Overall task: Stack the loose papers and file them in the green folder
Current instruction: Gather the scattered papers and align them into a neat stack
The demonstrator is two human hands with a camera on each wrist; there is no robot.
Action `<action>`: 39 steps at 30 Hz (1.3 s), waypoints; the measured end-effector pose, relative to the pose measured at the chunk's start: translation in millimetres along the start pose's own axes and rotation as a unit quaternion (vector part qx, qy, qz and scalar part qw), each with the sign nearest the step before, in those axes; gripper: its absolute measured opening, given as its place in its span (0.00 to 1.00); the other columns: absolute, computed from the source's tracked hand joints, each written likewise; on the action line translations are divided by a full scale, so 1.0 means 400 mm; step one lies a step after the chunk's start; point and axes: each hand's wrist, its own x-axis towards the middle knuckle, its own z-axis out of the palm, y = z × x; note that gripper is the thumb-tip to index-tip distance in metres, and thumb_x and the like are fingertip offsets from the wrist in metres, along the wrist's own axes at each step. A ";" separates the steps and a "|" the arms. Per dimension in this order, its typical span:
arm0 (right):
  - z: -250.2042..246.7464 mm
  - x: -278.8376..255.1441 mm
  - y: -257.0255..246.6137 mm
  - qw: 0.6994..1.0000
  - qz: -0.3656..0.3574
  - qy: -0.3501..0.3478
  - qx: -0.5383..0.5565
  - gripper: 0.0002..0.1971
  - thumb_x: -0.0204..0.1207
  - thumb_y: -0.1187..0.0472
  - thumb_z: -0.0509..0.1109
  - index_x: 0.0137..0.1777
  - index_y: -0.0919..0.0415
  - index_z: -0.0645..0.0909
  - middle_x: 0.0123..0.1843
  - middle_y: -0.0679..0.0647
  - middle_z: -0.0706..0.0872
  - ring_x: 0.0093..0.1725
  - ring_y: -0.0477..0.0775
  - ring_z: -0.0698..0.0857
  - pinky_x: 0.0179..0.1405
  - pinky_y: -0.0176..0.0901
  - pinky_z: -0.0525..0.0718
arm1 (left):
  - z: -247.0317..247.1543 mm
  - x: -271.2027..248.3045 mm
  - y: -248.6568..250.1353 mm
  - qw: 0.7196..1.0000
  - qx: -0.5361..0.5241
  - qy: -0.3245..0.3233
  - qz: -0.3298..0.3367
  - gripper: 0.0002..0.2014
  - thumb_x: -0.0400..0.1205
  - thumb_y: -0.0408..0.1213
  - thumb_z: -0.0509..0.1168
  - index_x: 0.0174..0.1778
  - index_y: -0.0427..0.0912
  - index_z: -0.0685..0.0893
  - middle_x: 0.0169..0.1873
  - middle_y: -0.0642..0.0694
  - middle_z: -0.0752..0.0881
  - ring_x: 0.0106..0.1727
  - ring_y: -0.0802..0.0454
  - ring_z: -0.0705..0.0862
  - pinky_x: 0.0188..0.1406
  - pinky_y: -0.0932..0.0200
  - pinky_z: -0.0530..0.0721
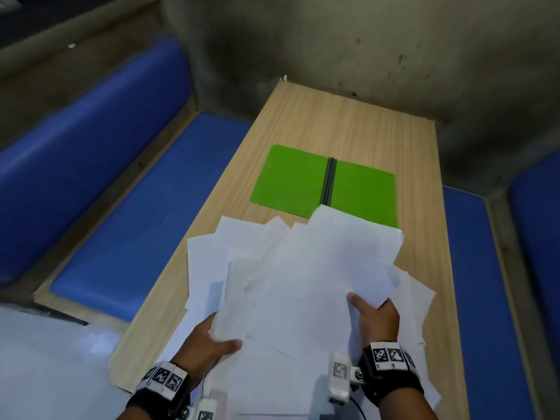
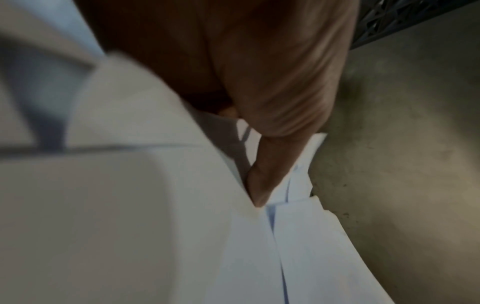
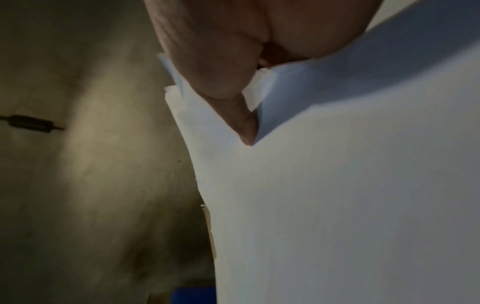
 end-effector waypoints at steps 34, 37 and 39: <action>-0.131 -0.017 0.096 0.976 0.040 -0.048 -0.209 0.16 0.72 0.67 0.76 0.58 0.70 0.83 0.53 0.55 0.85 0.57 0.53 0.83 0.57 0.44 0.76 | -0.002 0.084 -0.071 0.990 0.068 -0.036 -0.122 0.38 0.67 0.65 0.77 0.65 0.41 0.85 0.57 0.40 0.92 0.59 0.40 0.90 0.66 0.38 0.82; -0.072 -0.048 0.180 0.955 0.069 -0.104 -0.269 0.19 0.71 0.66 0.76 0.62 0.70 0.82 0.54 0.58 0.86 0.59 0.56 0.84 0.56 0.44 0.79 | 0.032 0.081 -0.034 0.976 0.013 -0.050 -0.212 0.43 0.69 0.77 0.61 0.54 0.36 0.90 0.47 0.40 0.92 0.46 0.44 0.90 0.54 0.51 0.83; -0.044 -0.057 0.233 0.941 0.089 -0.131 -0.298 0.26 0.72 0.59 0.76 0.69 0.66 0.78 0.64 0.60 0.85 0.63 0.60 0.84 0.60 0.43 0.79 | 0.043 0.090 -0.025 0.975 -0.007 -0.033 -0.218 0.38 0.72 0.74 0.57 0.47 0.39 0.88 0.38 0.44 0.91 0.38 0.49 0.89 0.49 0.54 0.87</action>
